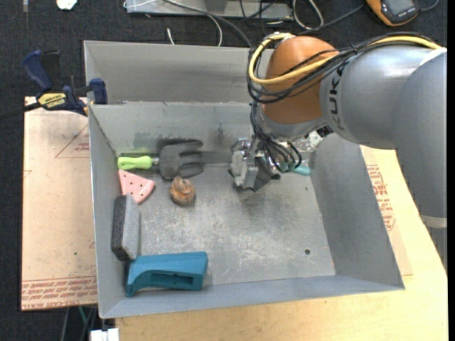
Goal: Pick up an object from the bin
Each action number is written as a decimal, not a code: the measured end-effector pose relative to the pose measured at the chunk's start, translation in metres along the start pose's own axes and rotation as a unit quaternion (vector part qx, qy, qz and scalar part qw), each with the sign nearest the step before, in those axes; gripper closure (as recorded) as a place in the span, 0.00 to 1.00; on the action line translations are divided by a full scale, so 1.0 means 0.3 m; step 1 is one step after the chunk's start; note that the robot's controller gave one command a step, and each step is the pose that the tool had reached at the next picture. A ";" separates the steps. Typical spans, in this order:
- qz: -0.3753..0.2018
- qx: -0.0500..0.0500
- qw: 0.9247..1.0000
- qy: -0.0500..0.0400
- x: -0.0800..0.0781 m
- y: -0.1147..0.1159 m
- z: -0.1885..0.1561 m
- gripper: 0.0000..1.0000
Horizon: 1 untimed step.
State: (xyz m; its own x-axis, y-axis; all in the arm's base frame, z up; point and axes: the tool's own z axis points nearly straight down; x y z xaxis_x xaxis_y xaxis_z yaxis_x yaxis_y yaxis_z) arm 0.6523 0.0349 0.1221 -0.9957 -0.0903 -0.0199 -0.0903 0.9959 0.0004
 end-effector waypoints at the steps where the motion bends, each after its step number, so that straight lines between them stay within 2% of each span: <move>1: 0.000 0.000 1.000 0.002 0.002 0.001 -0.126 1.00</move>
Offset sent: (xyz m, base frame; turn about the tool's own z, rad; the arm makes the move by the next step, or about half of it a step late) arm -0.0022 0.0002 0.0329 0.0006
